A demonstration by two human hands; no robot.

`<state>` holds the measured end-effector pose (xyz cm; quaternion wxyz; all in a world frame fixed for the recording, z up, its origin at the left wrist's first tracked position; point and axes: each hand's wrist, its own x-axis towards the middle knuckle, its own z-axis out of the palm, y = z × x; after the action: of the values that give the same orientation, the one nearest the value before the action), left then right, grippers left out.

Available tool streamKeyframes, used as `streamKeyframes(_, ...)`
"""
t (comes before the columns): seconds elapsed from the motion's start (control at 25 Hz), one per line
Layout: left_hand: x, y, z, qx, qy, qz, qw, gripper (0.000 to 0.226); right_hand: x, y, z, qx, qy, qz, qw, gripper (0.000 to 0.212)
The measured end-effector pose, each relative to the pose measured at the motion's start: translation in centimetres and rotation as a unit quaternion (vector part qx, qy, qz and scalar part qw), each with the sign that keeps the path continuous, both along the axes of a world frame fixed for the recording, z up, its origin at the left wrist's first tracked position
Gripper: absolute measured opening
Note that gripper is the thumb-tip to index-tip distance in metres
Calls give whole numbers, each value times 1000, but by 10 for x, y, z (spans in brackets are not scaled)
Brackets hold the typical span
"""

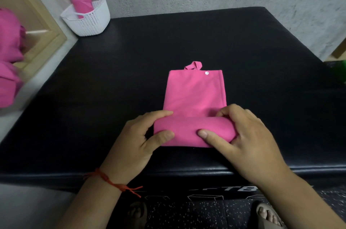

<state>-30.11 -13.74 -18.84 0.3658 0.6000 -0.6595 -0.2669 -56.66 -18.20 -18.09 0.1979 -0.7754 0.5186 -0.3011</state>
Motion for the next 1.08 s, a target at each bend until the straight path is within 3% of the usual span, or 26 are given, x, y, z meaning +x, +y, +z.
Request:
streamKeyframes(0.28,-10,4,-1,-57,-54,53,995,34,5,-2,6,26,-81,-28,996,43)
streamKeyframes(0.52,1,9,4,2,-13,-4,1000,61,11,0,3,26,-110,-60,992,33)
streamKeyframes(0.68,-1,4,3,16,-21,13,1000,55,6,4,-7,-49,-83,-21,995,25)
streamKeyframes(0.92,-7,-2,2,20,-15,29,999,47,0,0,-5,-17,-11,4,1000,57)
streamKeyframes(1.08,-12,-2,4,15,-61,70,996,62,1,-1,-2,-20,-9,-14,1000,45)
